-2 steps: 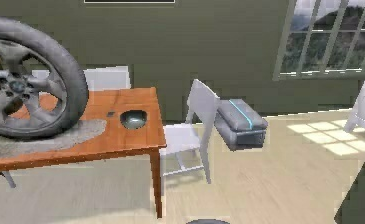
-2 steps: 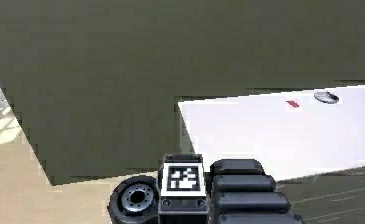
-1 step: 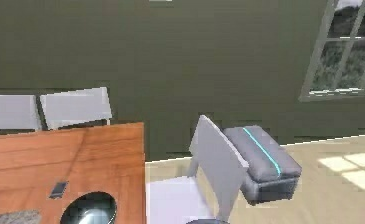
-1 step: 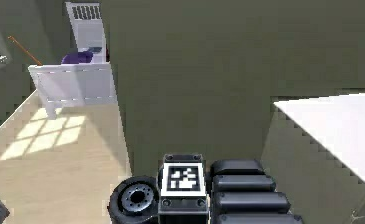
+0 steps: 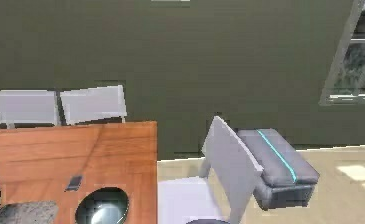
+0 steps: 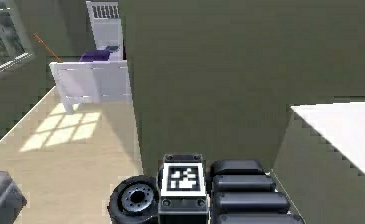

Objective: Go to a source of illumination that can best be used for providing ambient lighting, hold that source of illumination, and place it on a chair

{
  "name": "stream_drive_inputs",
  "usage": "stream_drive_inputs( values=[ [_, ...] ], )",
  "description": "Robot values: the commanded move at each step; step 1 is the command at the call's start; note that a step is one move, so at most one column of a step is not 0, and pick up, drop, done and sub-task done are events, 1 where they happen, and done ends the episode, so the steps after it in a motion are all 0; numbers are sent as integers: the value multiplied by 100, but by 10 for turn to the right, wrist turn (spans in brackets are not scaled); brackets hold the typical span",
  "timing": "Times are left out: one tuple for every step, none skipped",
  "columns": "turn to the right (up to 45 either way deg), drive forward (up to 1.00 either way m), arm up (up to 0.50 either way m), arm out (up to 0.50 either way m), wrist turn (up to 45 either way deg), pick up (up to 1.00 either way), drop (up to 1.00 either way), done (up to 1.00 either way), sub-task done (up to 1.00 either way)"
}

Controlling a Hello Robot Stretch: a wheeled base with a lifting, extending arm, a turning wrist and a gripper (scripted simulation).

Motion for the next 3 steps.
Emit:
stream_drive_inputs(
  values=[
    [-450, 0, 0, 0, 0, 0, 0, 0, 0],
    [-270, 0, 0, 0, 0, 0, 0, 0, 0],
    [0, 15, 0, 0, 0, 0, 0, 0, 0]
  ],
)
